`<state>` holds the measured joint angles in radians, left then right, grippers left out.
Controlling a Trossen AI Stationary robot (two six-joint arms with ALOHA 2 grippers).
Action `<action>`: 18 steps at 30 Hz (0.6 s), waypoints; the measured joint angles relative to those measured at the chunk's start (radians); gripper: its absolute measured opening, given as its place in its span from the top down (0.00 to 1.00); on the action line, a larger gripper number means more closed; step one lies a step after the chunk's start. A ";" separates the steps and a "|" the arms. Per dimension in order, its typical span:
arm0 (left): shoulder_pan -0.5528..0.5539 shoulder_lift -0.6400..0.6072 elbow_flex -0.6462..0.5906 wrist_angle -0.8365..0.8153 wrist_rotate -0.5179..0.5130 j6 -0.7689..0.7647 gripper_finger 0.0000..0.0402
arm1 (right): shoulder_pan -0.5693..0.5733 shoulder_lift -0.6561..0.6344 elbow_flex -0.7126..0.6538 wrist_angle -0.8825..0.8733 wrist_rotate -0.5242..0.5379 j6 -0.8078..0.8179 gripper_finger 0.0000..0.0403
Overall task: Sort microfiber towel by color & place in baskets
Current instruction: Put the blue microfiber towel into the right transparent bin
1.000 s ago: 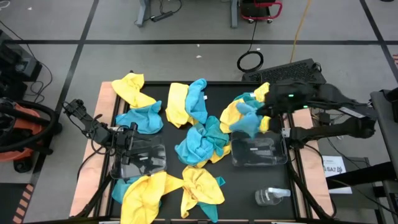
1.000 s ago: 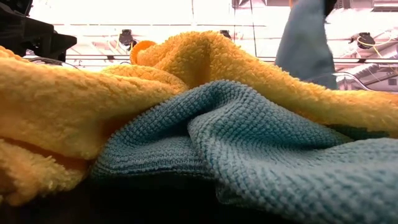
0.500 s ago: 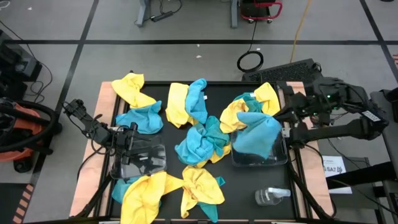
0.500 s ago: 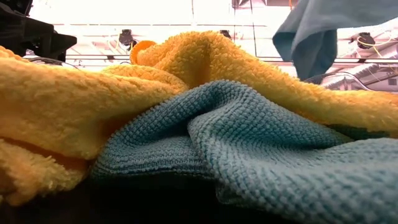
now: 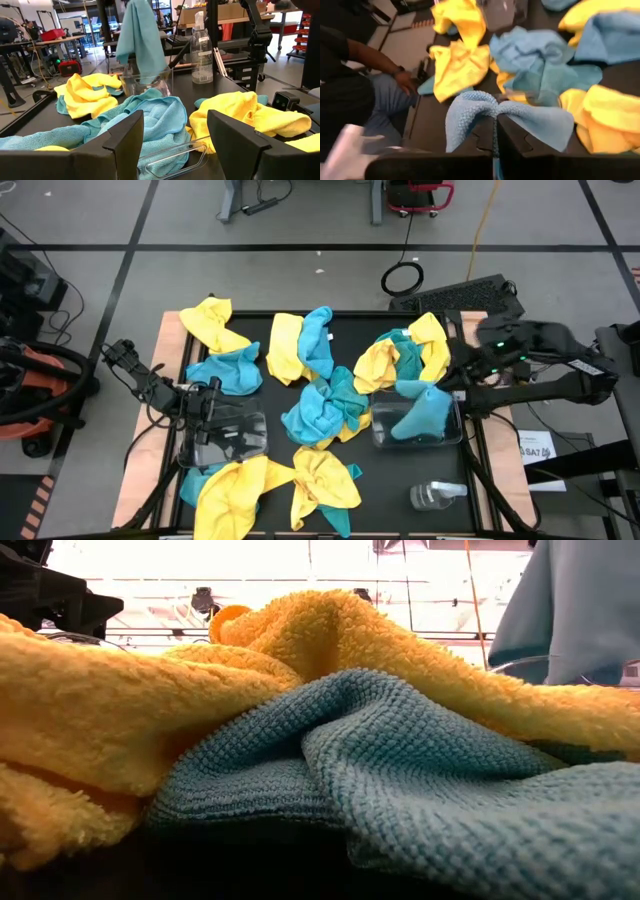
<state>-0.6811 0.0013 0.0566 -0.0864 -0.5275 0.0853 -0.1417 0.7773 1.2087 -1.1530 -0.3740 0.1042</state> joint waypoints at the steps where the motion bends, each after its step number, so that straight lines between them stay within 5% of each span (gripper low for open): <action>1: 0.000 0.000 0.000 0.000 0.000 0.000 0.44 | 0.000 0.001 -0.031 0.018 0.000 0.001 1.00; 11: 0.000 0.000 0.000 0.000 0.000 0.000 0.44 | 0.000 0.086 -0.335 0.264 -0.053 0.016 1.00; 18: 0.000 0.000 0.000 0.000 0.000 0.000 0.44 | 0.000 0.198 -0.430 0.390 -0.105 0.009 1.00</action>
<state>-0.6809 0.0017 0.0566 -0.0864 -0.5274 0.0853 -0.1416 0.9750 0.7791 -0.7630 -0.4791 0.1127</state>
